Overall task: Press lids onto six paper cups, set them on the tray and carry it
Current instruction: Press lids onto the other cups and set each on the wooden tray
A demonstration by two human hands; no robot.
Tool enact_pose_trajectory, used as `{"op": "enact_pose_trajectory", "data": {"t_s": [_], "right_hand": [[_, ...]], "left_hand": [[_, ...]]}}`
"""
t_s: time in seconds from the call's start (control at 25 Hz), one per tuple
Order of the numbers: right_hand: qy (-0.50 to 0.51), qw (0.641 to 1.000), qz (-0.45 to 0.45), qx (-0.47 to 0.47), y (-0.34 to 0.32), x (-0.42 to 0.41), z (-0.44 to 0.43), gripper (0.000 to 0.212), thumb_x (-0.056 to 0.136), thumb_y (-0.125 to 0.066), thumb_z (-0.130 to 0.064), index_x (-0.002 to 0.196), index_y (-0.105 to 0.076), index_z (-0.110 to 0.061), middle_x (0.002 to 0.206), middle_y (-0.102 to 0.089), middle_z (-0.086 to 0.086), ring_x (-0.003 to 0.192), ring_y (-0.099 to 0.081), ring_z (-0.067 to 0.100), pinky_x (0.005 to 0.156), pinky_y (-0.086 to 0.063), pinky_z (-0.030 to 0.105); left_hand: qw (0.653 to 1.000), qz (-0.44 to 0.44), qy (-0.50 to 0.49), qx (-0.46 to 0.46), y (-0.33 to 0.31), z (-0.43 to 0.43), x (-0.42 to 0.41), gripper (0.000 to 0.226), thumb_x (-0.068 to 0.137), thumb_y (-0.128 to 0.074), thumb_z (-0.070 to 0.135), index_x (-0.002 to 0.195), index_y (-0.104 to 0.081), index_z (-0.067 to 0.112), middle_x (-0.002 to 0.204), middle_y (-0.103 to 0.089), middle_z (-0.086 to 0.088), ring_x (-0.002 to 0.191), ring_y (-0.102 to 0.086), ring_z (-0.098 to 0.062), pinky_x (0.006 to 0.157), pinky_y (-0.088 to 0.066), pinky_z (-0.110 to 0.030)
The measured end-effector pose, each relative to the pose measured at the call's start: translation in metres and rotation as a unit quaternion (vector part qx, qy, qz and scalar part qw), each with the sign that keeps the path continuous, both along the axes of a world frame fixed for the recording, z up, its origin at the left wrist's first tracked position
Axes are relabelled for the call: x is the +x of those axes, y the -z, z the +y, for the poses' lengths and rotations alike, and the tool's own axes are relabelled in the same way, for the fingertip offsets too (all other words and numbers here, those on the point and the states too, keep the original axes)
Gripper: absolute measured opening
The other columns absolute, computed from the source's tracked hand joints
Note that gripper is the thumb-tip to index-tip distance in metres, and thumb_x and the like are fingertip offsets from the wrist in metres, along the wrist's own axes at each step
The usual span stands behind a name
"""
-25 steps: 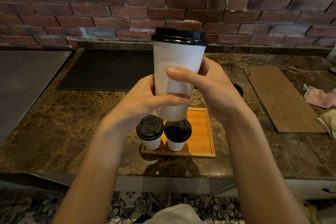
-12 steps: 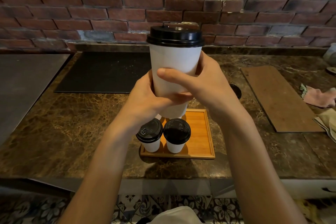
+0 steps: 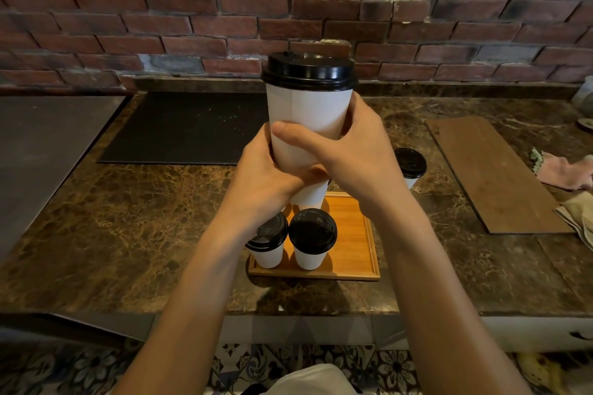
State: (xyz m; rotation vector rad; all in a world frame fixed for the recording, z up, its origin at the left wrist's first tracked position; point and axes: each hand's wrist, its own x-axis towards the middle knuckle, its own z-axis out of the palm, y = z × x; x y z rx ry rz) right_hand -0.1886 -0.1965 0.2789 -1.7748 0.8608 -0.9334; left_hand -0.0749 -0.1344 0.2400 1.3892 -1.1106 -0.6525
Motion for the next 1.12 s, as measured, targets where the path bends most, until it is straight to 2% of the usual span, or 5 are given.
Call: {"op": "enact_pose_trajectory", "data": {"t_s": [0.32,0.56,0.84,1.0,1.12], "right_hand": [[-0.049,0.998,-0.042,-0.011,-0.001,-0.01,-0.007,0.068,0.07,-0.086,-0.035,0.128,-0.053,-0.025,0.116,-0.063,-0.011,0.108,-0.061,0.002,0.087,-0.058,0.03],[-0.044,0.995,-0.066,-0.066,0.003,-0.021,-0.015,0.066,0.067,-0.087,-0.039,0.12,-0.047,-0.04,0.114,-0.06,-0.024,0.11,-0.056,-0.011,0.084,-0.05,0.01],[-0.005,0.996,-0.035,-0.086,0.024,-0.041,-0.035,0.086,0.057,-0.079,-0.058,0.131,-0.041,-0.035,0.123,-0.053,-0.026,0.117,-0.049,-0.012,0.091,-0.045,0.007],[0.022,0.997,-0.029,-0.064,0.055,-0.05,-0.047,0.092,0.059,-0.082,-0.048,0.138,-0.042,-0.025,0.125,-0.052,-0.024,0.118,-0.049,-0.012,0.096,-0.045,0.011],[0.05,0.997,-0.044,-0.036,0.088,-0.057,-0.058,0.085,0.063,-0.088,-0.028,0.135,-0.043,-0.022,0.122,-0.051,-0.026,0.112,-0.048,-0.022,0.092,-0.043,0.004]], "left_hand": [[0.998,-0.051,0.032,0.003,-0.01,0.004,0.004,0.067,0.067,-0.081,0.013,0.106,-0.043,0.05,0.093,-0.055,0.047,0.095,-0.051,0.025,0.064,-0.042,0.002],[0.998,-0.032,0.054,0.0,0.0,0.013,0.02,0.075,0.066,-0.079,0.037,0.133,-0.045,0.034,0.123,-0.06,0.016,0.114,-0.057,0.002,0.091,-0.049,-0.016],[0.979,-0.068,-0.19,0.0,0.06,0.012,0.061,0.039,0.092,-0.056,0.037,0.129,-0.054,0.027,0.126,-0.058,0.009,0.114,-0.053,0.005,0.091,-0.044,-0.011],[0.948,-0.107,-0.294,0.061,0.122,0.011,0.079,0.042,0.096,-0.052,0.036,0.137,-0.047,0.026,0.143,-0.047,0.003,0.128,-0.039,-0.003,0.104,-0.035,-0.029],[0.936,-0.144,-0.298,0.118,0.171,0.016,0.08,0.044,0.098,-0.049,0.034,0.141,-0.043,0.024,0.151,-0.036,0.001,0.135,-0.029,-0.007,0.11,-0.025,-0.036]]}}
